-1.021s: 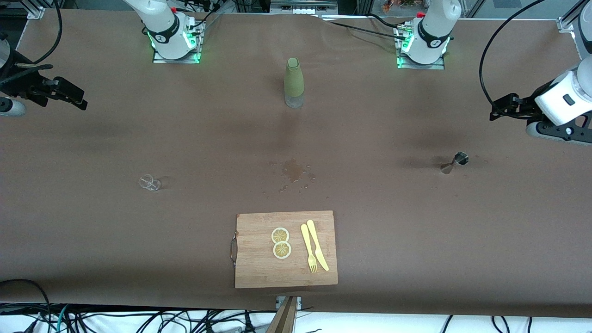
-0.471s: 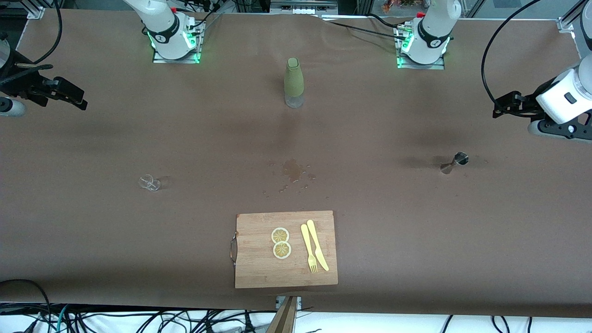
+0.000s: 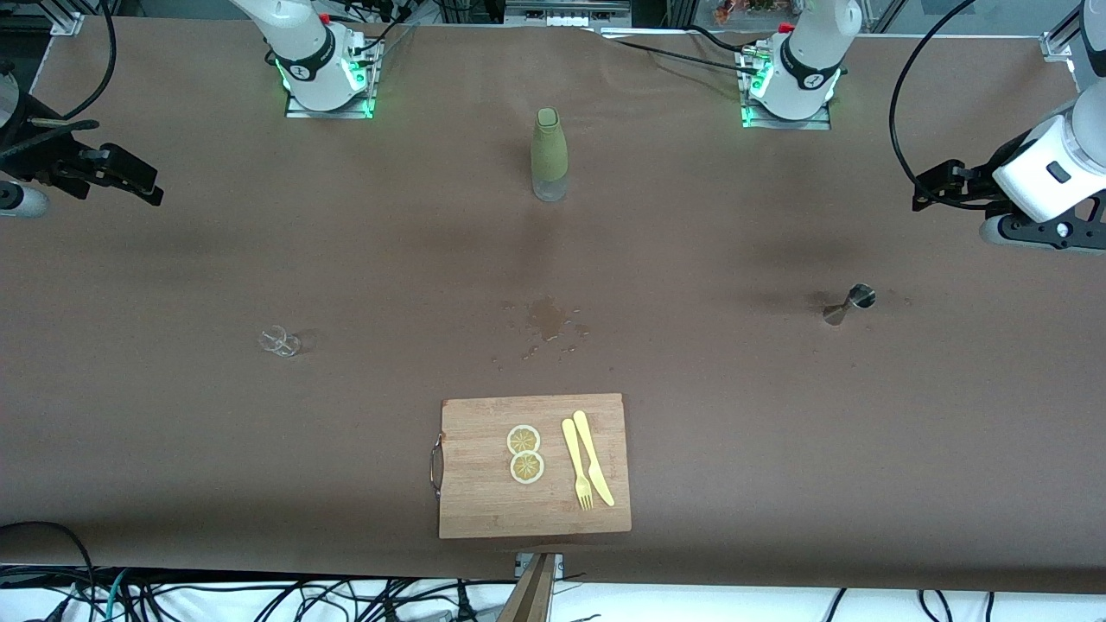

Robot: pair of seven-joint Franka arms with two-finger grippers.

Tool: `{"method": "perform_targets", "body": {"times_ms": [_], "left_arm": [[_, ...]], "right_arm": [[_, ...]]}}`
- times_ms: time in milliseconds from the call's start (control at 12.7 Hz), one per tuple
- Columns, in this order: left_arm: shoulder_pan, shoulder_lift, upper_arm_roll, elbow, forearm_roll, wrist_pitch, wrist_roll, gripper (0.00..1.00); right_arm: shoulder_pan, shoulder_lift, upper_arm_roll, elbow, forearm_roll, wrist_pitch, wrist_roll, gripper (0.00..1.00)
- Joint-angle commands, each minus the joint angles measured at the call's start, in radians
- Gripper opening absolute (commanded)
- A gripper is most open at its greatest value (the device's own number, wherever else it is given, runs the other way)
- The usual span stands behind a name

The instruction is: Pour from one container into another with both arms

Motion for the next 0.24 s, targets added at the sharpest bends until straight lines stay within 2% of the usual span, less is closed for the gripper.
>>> {"method": "perform_targets", "body": {"times_ms": [0,157], "left_arm": [[0.002,-0.003,-0.009,0.015,0.027,-0.014,-0.002,1.00],[-0.003,-0.001,-0.013,0.018,0.027,-0.017,-0.004,1.00]], "right_arm": [[-0.002,0.001,0.001,0.007,0.014,-0.006,-0.001,1.00],[-0.004,0.000,0.001,0.005,0.016,-0.003,0.001,1.00]]}}
